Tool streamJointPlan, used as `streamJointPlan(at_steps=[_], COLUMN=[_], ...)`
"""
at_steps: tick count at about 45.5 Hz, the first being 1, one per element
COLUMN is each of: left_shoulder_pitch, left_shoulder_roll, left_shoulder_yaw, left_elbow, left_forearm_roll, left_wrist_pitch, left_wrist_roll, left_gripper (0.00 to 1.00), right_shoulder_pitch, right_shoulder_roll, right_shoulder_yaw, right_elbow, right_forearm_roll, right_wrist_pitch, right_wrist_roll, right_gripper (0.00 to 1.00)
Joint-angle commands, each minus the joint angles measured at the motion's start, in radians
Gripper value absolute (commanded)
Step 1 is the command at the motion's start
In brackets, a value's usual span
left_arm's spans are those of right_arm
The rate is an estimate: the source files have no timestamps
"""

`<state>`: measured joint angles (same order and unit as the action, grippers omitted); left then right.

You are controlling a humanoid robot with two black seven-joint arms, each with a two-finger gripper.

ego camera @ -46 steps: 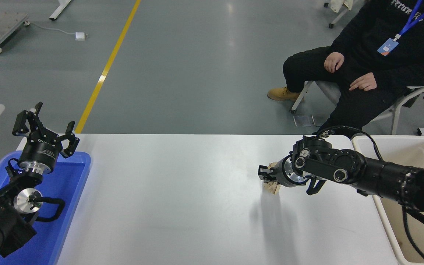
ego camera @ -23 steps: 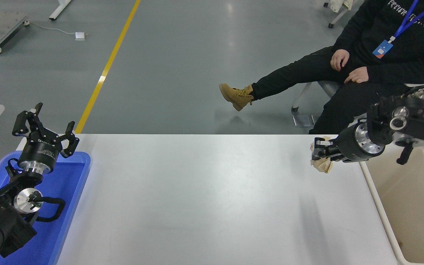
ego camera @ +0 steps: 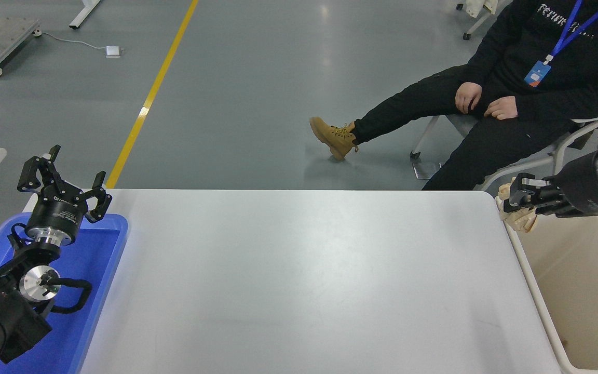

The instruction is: Clean the table surface

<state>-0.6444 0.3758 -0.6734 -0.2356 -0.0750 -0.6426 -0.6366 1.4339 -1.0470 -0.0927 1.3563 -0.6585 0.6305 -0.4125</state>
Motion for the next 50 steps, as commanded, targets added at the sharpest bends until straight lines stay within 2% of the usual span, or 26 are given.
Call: streamJointPlan(at_steps=[1, 8, 16, 26, 33, 42, 50], left_shoulder_pitch=[0.0, 0.0, 0.0, 0.0, 0.0, 0.0, 0.0], left_shoulder_roll=[0.0, 0.0, 0.0, 0.0, 0.0, 0.0, 0.0], left_shoulder_yaw=[0.0, 0.0, 0.0, 0.0, 0.0, 0.0, 0.0], left_elbow=[0.001, -0.001, -0.001, -0.001, -0.001, -0.001, 0.001], left_forearm_roll=[0.0, 0.0, 0.0, 0.0, 0.0, 0.0, 0.0], left_wrist_pitch=[0.0, 0.0, 0.0, 0.0, 0.0, 0.0, 0.001], left_wrist_roll=[0.0, 0.0, 0.0, 0.0, 0.0, 0.0, 0.0], left_gripper=[1.0, 1.0, 1.0, 1.0, 1.0, 1.0, 1.0], right_shoulder_pitch=[-0.012, -0.076, -0.191, -0.386, -0.532, -0.648, -0.708], right_shoulder_roll=[-0.01, 0.051, 0.12, 0.208, 0.3, 0.435, 0.584], right_shoulder_yaw=[-0.007, 0.011, 0.021, 0.077, 0.102, 0.103, 0.096], right_elbow=[-0.104, -0.325, -0.5, -0.629, -0.744, -0.943, -1.196], right_forearm_roll=[-0.006, 0.0, 0.0, 0.0, 0.0, 0.0, 0.0], right_wrist_pitch=[0.006, -0.061, -0.245, -0.478, -0.583, -0.664, -0.683], right_wrist_roll=[0.001, 0.008, 0.012, 0.027, 0.129, 0.273, 0.391], right_gripper=[0.0, 0.0, 0.0, 0.0, 0.0, 0.0, 0.0])
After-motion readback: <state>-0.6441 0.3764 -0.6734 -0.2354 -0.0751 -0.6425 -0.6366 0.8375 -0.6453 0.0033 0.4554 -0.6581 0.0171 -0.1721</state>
